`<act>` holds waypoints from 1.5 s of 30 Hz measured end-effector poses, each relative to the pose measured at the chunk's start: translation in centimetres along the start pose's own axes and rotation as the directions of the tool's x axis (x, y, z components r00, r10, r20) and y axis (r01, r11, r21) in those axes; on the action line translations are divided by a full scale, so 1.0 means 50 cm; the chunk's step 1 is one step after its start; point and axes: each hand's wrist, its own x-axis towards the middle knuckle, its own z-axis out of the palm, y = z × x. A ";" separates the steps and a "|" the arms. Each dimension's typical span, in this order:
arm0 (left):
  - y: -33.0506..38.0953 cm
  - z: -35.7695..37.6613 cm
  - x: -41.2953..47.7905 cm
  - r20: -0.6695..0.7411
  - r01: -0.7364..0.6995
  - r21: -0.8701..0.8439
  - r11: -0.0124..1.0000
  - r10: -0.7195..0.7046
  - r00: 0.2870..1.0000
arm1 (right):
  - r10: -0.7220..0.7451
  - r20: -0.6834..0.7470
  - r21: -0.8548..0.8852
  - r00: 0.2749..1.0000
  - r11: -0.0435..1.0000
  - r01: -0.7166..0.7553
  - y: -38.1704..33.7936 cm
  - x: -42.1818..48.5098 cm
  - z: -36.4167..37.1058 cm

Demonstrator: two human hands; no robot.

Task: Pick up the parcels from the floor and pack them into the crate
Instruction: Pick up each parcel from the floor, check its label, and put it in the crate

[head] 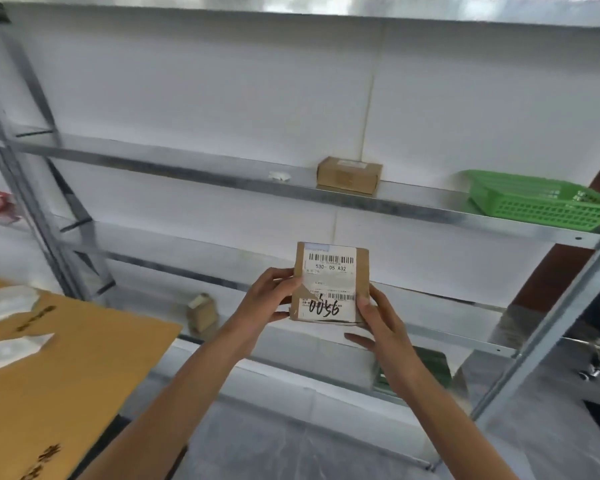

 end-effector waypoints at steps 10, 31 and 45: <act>-0.026 -0.378 -0.118 -0.123 0.045 -0.042 0.998 -0.050 0.991 | 0.071 0.068 0.052 0.995 0.996 -0.075 0.047 -0.055 0.389; -0.094 -0.682 -0.417 -0.410 0.111 -0.100 0.989 -0.143 0.901 | 0.206 0.291 -0.101 0.934 0.978 -0.184 0.112 -0.248 0.720; -0.099 -1.193 -0.685 -0.470 0.166 -0.044 0.985 -0.166 0.867 | 0.240 0.377 -0.095 0.895 0.971 -0.220 0.165 -0.459 1.255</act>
